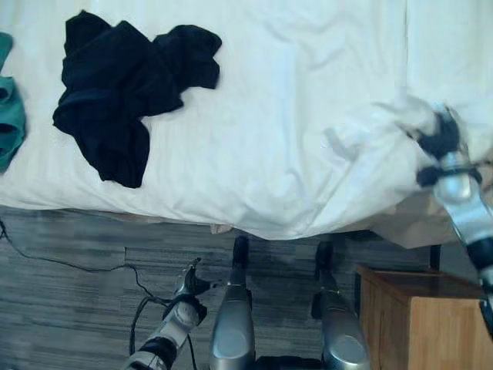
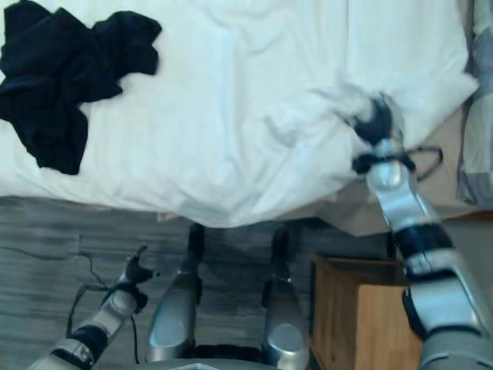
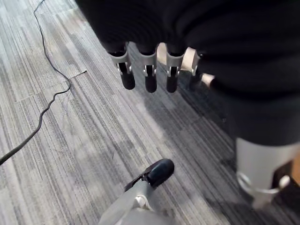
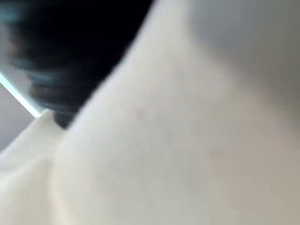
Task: Tidy up the quilt and then pick up the clothes from the bed and put them into the laundry hamper.
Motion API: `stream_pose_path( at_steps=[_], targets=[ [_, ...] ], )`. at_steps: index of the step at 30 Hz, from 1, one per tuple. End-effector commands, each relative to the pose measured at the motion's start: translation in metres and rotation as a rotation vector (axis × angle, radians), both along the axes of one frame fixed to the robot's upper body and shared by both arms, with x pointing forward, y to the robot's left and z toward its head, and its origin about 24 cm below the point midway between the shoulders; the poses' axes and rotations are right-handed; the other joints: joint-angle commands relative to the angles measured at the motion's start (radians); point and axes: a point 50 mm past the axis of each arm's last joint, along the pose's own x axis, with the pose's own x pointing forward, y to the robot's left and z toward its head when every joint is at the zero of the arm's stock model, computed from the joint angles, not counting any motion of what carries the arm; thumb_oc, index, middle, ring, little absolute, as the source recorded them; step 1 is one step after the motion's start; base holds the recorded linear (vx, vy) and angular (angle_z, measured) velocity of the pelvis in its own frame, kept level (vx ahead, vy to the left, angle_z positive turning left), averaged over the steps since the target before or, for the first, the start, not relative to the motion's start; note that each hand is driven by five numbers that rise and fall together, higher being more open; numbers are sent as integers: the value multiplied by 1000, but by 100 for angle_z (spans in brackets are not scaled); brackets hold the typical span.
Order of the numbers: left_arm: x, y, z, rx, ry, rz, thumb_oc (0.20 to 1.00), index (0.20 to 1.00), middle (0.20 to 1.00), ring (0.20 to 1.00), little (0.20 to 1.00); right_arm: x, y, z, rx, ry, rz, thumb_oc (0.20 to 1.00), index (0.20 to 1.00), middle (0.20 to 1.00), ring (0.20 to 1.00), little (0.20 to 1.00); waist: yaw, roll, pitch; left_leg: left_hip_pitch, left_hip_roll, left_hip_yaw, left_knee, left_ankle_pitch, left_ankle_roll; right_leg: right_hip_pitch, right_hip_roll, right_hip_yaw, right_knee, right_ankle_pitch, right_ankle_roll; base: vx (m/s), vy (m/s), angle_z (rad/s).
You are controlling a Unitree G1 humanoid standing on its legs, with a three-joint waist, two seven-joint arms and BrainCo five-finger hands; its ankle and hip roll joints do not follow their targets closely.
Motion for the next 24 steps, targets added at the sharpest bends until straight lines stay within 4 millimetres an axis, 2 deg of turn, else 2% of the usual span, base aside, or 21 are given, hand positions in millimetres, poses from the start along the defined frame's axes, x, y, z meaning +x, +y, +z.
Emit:
stream_pose_path(
  at_steps=[1, 3, 4, 5, 6, 7, 8, 9, 11, 12, 13, 14, 15, 16, 17, 18, 20, 21, 22, 23, 24],
  targets=[
    [-34, 13, -21, 72, 139, 55, 1000, 1000, 1000, 1000, 1000, -18, -30, -29, -6, 61, -177, 1000, 1000, 1000, 1000, 1000, -34, -29, -96, -4, 0, 18, 32, -115, 11, -95, -4, 39, 165, -232, 12, 47, 3, -14],
    [-40, 17, -24, 81, 166, 74, 1000, 1000, 1000, 1000, 1000, -37, -48, -62, 123, 100, -289, 1000, 1000, 1000, 1000, 1000, -50, -39, -117, 28, 4, 26, 27, -131, 13, -68, -2, 41, 158, -236, 12, 78, 8, -10],
    [-47, 21, -27, 84, 202, 92, 1000, 1000, 1000, 1000, 1000, -55, -61, -92, 254, 156, -377, 1000, 1000, 1000, 1000, 1000, -67, -52, -145, 49, 6, 32, 23, -139, 16, -53, -1, 47, 148, -231, 12, 74, 10, -6],
    [-48, 22, -27, 85, 203, 91, 1000, 1000, 1000, 1000, 1000, -56, -61, -92, 255, 157, -378, 1000, 1000, 1000, 1000, 1000, -65, -53, -145, 51, 6, 33, 22, -139, 16, -51, -1, 47, 146, -231, 12, 82, 31, -15],
    [-57, 26, -31, 85, 243, 115, 1000, 1000, 1000, 1000, 1000, -78, -79, -115, 357, 200, -493, 1000, 1000, 1000, 1000, 1000, -80, -64, -172, 78, 8, 42, 18, -152, 19, -27, -2, 55, 132, -229, 14, 54, 23, -20],
    [-58, 26, -31, 86, 244, 113, 1000, 1000, 1000, 1000, 1000, -78, -79, -116, 358, 201, -494, 1000, 1000, 1000, 1000, 1000, -77, -64, -172, 80, 8, 43, 17, -152, 19, -25, -2, 56, 130, -229, 14, 85, 35, -21],
    [-62, 28, -33, 85, 263, 124, 1000, 1000, 1000, 1000, 1000, -88, -85, -124, 395, 217, -539, 1000, 1000, 1000, 1000, 1000, -83, -67, -186, 91, 8, 48, 16, -158, 20, -14, -2, 58, 124, -228, 15, 80, 39, -18],
    [-70, 31, -35, 82, 292, 146, 1000, 1000, 1000, 1000, 1000, -105, -102, -133, 463, 221, -649, 1000, 1000, 1000, 1000, 1000, -92, -72, -210, 107, 11, 54, 11, -162, 18, 1, -5, 62, 111, -226, 17, 80, 39, -22],
    [-70, 31, -35, 82, 293, 145, 1000, 1000, 1000, 1000, 1000, -106, -102, -133, 463, 221, -650, 1000, 1000, 1000, 1000, 1000, -91, -71, -210, 109, 11, 54, 10, -162, 18, 3, -5, 62, 109, -225, 17, 40, 26, -19],
    [-74, 31, -37, 77, 303, 157, 1000, 1000, 1000, 1000, 1000, -113, -114, -127, 484, 178, -707, 1000, 1000, 1000, 1000, 1000, -96, -74, -226, 123, 11, 56, 3, -164, 18, 15, -8, 64, 99, -222, 20, 47, 57, -15],
    [-77, 30, -39, 72, 311, 170, 1000, 1000, 1000, 1000, 1000, -114, -120, -113, 475, 104, -725, 1000, 1000, 1000, 1000, 1000, -99, -74, -235, 129, 9, 58, 1, -165, 18, 21, -9, 66, 94, -221, 21, 48, 57, -16],
    [-77, 30, -39, 71, 311, 169, 1000, 1000, 1000, 1000, 1000, -114, -120, -113, 475, 104, -726, 1000, 1000, 1000, 1000, 1000, -99, -73, -235, 129, 9, 58, 1, -165, 18, 22, -9, 66, 93, -221, 21, 28, 51, -18],
    [-79, 26, -40, 67, 316, 168, 1000, 1000, 1000, 1000, 1000, -107, -118, -92, 453, 7, -695, 1000, 1000, 1000, 1000, 1000, -99, -71, -239, 130, 8, 57, 0, -165, 19, 24, -10, 68, 92, -222, 22, 12, 20, -11],
    [-79, 26, -40, 67, 316, 168, 1000, 1000, 1000, 1000, 1000, -107, -118, -92, 452, 7, -696, 1000, 1000, 1000, 1000, 1000, -99, -71, -239, 130, 8, 57, 0, -165, 19, 24, -10, 68, 92, -222, 22, 14, 24, -8],
    [-80, 25, -41, 65, 320, 166, 1000, 1000, 1000, 1000, 1000, -100, -113, -80, 437, -47, -660, 426, 426, 426, 426, 426, -97, -70, -238, 130, 7, 56, -1, -165, 20, 25, -10, 69, 91, -222, 21, -2, 4, -7],
    [-81, 23, -42, 66, 325, 160, 1000, 1000, 1000, 1000, 1000, -92, -107, -68, 419, -92, -620, 200, 200, 200, 200, 200, -94, -68, -234, 128, 5, 55, 0, -164, 20, 23, -11, 71, 92, -222, 20, -4, 3, -8],
    [-79, 20, -42, 59, 319, 145, 1000, 1000, 1000, 1000, 1000, -71, -88, -43, 335, -138, -504, 200, 200, 200, 200, 200, -84, -66, -223, 123, 3, 52, 3, -161, 21, 16, -10, 78, 98, -222, 18, -47, -18, -7],
    [-76, 19, -41, 63, 305, 121, 1000, 1000, 1000, 1000, 1000, -44, -56, -13, 219, -175, -348, 200, 200, 200, 200, 200, -67, -62, -189, 101, -2, 49, 27, -159, 22, -3, -9, 86, 113, -221, 15, -78, -33, -9],
    [-75, 19, -41, 62, 304, 123, 1000, 1000, 1000, 1000, 1000, -43, -56, -12, 218, -176, -345, 200, 200, 200, 200, 200, -70, -62, -189, 98, -2, 49, 30, -161, 22, -6, -10, 87, 115, -222, 15, -94, -41, -19],
    [-74, 18, -40, 62, 298, 117, 1000, 1000, 1000, 1000, 1000, -34, -44, -6, 194, -176, -298, 200, 200, 200, 200, 200, -65, -60, -174, 84, -5, 49, 46, -161, 22, -16, -11, 89, 125, -222, 14, -119, -45, -16],
    [-69, 20, -38, 74, 278, 102, 1000, 1000, 1000, 1000, 1000, -15, -23, 8, 153, -179, -219, 200, 200, 200, 200, 200, -49, -45, -124, 35, -15, 51, 90, -164, 20, -58, -17, 98, 157, -221, 11, -119, -44, -7]
  ],
)
